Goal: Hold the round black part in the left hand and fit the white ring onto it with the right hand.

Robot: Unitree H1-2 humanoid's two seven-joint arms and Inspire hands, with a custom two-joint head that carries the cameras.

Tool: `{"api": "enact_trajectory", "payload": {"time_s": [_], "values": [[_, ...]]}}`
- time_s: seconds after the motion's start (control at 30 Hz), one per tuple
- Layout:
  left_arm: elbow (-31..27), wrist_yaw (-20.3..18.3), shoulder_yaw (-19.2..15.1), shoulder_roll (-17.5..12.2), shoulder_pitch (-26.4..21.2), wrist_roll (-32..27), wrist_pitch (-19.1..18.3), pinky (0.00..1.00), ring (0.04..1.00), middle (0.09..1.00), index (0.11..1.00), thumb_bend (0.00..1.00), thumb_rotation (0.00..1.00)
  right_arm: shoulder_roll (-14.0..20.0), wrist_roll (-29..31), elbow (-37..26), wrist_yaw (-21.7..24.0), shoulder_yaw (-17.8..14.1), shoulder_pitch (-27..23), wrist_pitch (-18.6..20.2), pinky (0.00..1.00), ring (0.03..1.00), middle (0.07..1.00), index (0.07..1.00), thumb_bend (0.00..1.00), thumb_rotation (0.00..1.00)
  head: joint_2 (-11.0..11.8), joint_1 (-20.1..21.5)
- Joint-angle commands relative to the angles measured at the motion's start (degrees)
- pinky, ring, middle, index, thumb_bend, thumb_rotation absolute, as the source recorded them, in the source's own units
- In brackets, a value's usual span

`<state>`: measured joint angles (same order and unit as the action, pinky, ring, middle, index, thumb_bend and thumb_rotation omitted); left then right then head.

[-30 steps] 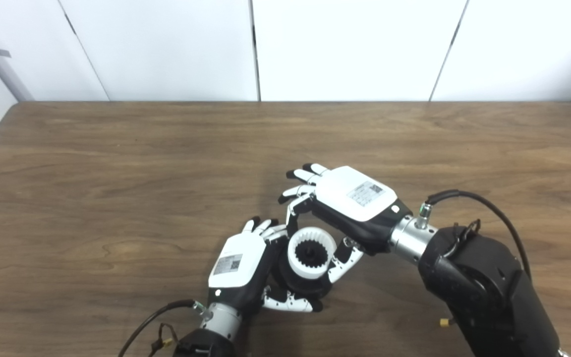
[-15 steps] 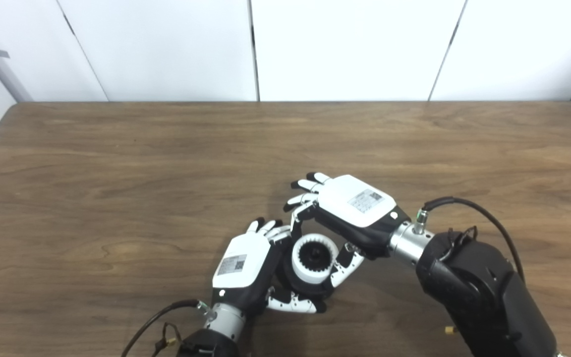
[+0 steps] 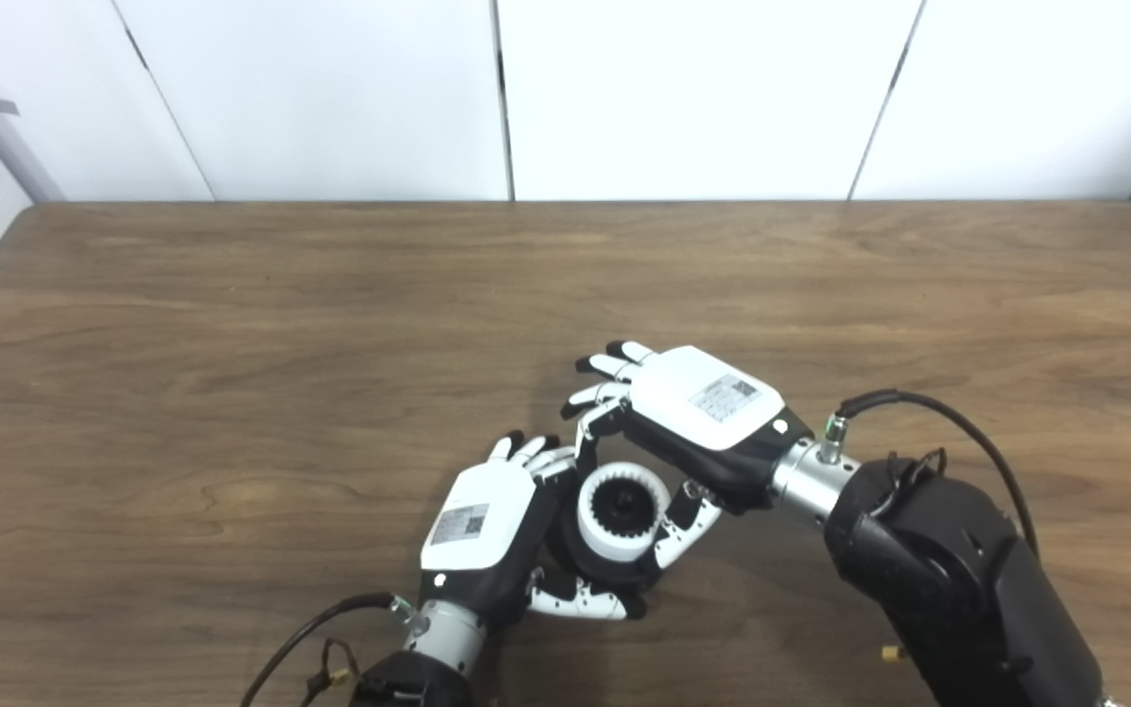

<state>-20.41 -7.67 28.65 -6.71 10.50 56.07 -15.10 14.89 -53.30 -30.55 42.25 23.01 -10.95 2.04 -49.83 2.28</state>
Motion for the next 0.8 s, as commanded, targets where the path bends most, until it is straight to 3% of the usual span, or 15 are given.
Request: {"api": "enact_trajectory", "payload": {"time_s": [0.0, 0.1, 0.23, 0.77], "values": [[1.4, -2.8, 1.0, 0.6, 1.1, 0.2, -0.9, 1.0, 0.91, 0.827, 0.481, 0.53, 0.07, 1.7, -2.8, 0.0, 1.4, 0.2, -0.9, -0.3, 1.0, 0.958, 0.84, 0.631, 0.79, 0.24, 0.0, 0.0], [1.4, -2.9, 1.0, 0.7, 1.1, 0.2, -1.0, 1.0, 0.911, 0.827, 0.481, 0.53, 0.06, 1.7, -3.5, -0.7, 3.1, 0.1, -1.3, 0.3, 1.0, 0.961, 0.866, 0.711, 0.92, 0.35, -0.1, 0.1], [1.7, -2.9, 1.0, 0.7, 1.0, 0.4, -1.0, 1.0, 0.91, 0.825, 0.481, 0.53, 0.06, 1.6, -4.0, -1.6, 5.6, 0.0, -1.9, 1.6, 1.0, 0.986, 0.905, 0.772, 0.98, 0.4, 0.0, 0.1], [1.8, -3.0, 0.8, 0.7, 0.5, 0.2, -1.1, 1.0, 0.911, 0.822, 0.481, 0.53, 0.06, 1.6, -3.9, -3.5, 8.3, -0.8, -3.3, 1.8, 1.0, 1.0, 0.929, 0.777, 1.0, 0.36, -0.1, 0.1]]}}
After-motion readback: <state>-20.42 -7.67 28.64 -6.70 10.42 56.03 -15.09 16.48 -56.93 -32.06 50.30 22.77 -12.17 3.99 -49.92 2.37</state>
